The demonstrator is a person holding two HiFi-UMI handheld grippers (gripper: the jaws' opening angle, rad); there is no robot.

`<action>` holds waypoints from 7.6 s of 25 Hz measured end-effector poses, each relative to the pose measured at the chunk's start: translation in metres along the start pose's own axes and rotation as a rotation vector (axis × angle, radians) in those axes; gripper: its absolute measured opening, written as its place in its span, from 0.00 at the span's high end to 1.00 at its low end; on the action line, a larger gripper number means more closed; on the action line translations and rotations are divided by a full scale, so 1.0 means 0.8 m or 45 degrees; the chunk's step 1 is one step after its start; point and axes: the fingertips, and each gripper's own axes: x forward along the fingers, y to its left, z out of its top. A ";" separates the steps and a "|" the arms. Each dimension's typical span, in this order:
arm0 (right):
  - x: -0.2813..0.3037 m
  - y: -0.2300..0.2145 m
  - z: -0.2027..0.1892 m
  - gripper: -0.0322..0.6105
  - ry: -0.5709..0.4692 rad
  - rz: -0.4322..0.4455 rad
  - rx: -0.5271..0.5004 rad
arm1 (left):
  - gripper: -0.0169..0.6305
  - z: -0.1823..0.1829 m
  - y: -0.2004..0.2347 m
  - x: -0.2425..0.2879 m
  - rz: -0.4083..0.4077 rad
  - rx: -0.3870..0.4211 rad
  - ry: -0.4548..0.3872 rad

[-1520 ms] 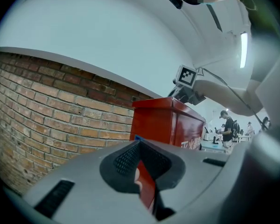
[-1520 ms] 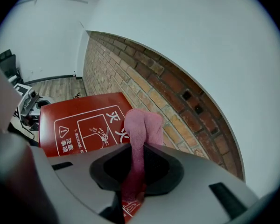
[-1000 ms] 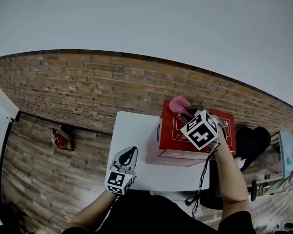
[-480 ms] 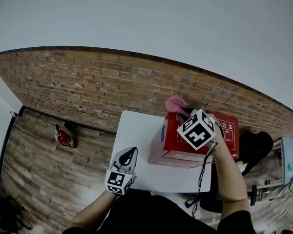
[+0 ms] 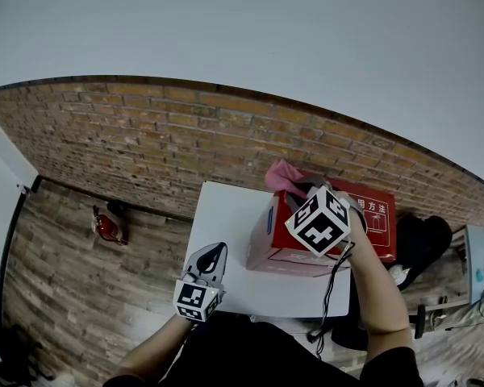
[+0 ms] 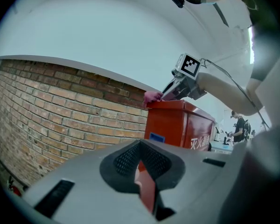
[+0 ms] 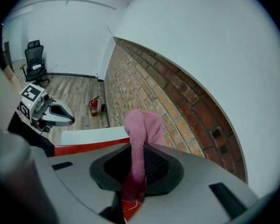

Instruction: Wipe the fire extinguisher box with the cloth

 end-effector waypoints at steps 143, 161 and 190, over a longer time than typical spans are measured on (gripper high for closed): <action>-0.146 0.006 -0.279 0.84 0.302 -0.239 0.443 | 0.95 0.001 -0.104 0.111 -0.222 0.072 0.040; -0.127 0.025 -0.222 0.84 0.208 -0.174 0.363 | 0.95 0.003 -0.107 0.107 -0.260 0.080 0.033; -0.097 0.055 -0.133 0.84 0.084 -0.072 0.210 | 0.95 0.004 -0.110 0.106 -0.314 0.085 0.036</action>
